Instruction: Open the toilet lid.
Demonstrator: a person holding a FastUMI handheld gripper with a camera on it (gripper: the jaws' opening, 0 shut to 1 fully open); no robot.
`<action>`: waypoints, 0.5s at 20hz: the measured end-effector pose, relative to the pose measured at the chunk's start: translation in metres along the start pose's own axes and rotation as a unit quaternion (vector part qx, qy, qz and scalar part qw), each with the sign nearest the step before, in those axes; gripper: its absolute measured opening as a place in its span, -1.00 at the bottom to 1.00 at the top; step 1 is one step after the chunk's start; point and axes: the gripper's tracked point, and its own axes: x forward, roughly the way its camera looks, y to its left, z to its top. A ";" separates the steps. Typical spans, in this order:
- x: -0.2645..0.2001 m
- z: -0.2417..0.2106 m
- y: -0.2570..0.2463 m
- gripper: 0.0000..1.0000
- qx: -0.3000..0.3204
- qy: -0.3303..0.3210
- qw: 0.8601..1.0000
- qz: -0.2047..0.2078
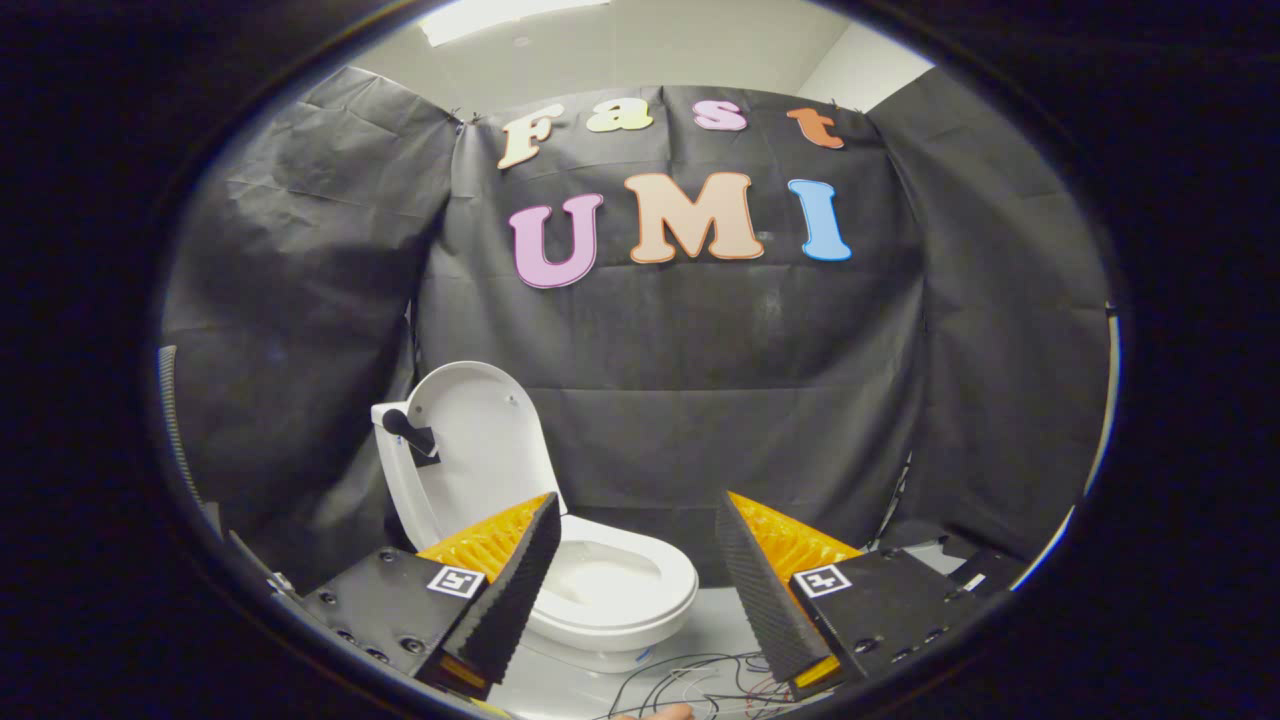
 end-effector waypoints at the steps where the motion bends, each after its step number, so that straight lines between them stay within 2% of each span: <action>1: 0.000 -0.001 0.000 0.92 0.000 0.000 1.000 0.000; 10: 0.000 0.001 0.000 0.93 -0.001 0.000 1.000 -0.001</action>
